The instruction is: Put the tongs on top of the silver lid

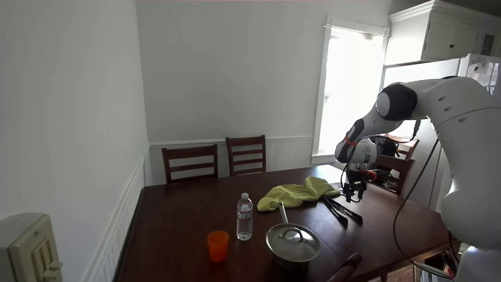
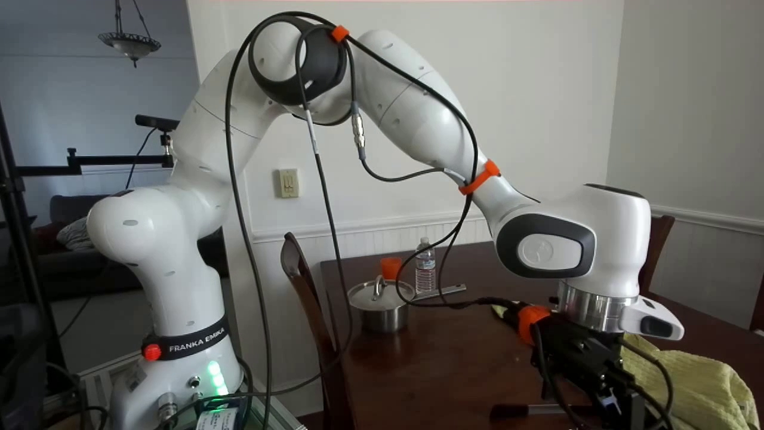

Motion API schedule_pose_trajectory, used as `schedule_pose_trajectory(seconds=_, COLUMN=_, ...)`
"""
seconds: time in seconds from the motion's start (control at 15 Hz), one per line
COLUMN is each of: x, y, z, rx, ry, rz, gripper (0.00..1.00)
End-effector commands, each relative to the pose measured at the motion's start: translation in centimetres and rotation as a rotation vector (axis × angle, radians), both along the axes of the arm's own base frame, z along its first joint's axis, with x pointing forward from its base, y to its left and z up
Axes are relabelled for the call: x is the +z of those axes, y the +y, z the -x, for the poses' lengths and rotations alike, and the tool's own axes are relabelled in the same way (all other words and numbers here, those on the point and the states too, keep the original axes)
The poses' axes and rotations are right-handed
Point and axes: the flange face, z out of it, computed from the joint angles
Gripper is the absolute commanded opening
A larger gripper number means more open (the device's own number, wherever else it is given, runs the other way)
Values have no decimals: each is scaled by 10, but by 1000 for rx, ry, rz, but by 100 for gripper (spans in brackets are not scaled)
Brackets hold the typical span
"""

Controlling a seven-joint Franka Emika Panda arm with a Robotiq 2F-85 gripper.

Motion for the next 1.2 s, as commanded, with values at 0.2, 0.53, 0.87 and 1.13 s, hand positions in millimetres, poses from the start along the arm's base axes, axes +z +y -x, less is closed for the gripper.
schedule_pose_trajectory(seconds=0.2, x=-4, y=-14, z=-7, rx=-123, ry=-152, rz=5, gripper=100)
schedule_pose_trajectory(seconds=0.53, x=-24, y=-36, z=3, rx=-238, ry=-228, rz=-44, gripper=96)
schedule_pose_trajectory(seconds=0.87, x=-41, y=-48, z=0, rx=-272, ry=-230, rz=-47, gripper=65)
schedule_pose_trajectory(seconds=1.13, x=-56, y=-37, z=-16, rx=-249, ry=-218, rz=-60, gripper=55)
